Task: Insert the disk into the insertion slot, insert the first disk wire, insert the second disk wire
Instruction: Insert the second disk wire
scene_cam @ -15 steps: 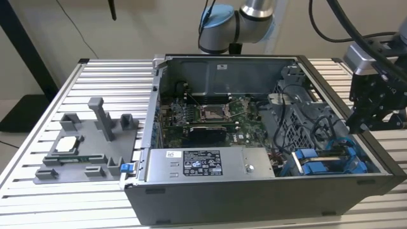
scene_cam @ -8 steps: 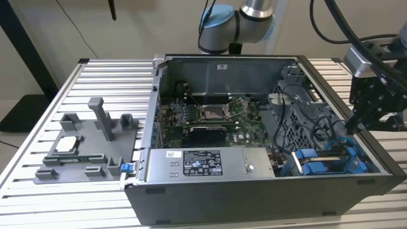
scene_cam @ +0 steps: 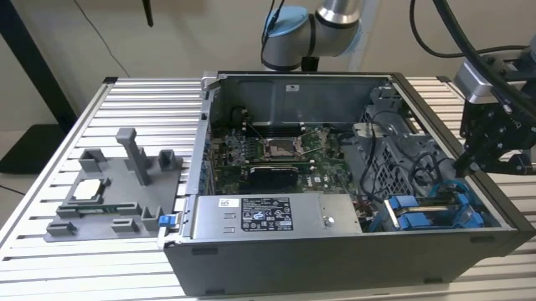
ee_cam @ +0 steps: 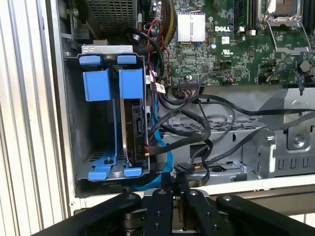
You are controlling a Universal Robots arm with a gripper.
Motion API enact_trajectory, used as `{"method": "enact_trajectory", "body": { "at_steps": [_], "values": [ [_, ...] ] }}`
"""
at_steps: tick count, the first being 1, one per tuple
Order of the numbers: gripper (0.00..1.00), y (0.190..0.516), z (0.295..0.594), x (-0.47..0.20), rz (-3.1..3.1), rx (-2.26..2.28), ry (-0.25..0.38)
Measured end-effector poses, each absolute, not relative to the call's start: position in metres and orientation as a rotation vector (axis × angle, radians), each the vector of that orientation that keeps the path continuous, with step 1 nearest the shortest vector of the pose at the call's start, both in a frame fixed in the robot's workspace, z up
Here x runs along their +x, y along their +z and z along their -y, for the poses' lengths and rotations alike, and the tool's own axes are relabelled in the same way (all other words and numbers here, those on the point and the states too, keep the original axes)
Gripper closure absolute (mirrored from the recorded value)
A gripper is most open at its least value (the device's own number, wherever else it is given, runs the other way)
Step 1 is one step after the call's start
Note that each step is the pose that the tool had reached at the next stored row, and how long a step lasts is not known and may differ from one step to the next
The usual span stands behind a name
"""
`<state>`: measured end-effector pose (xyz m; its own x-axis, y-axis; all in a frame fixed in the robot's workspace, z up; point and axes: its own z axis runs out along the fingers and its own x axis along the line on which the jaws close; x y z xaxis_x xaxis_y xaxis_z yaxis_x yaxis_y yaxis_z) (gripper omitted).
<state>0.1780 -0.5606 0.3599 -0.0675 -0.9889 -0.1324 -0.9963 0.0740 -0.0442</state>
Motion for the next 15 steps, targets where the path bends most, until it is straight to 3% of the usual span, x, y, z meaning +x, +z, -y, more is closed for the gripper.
{"method": "enact_trajectory", "body": {
  "at_steps": [15],
  "values": [
    [1.00, 0.379, 0.561, 0.158, -2.194, -2.016, 0.142]
  ]
}}
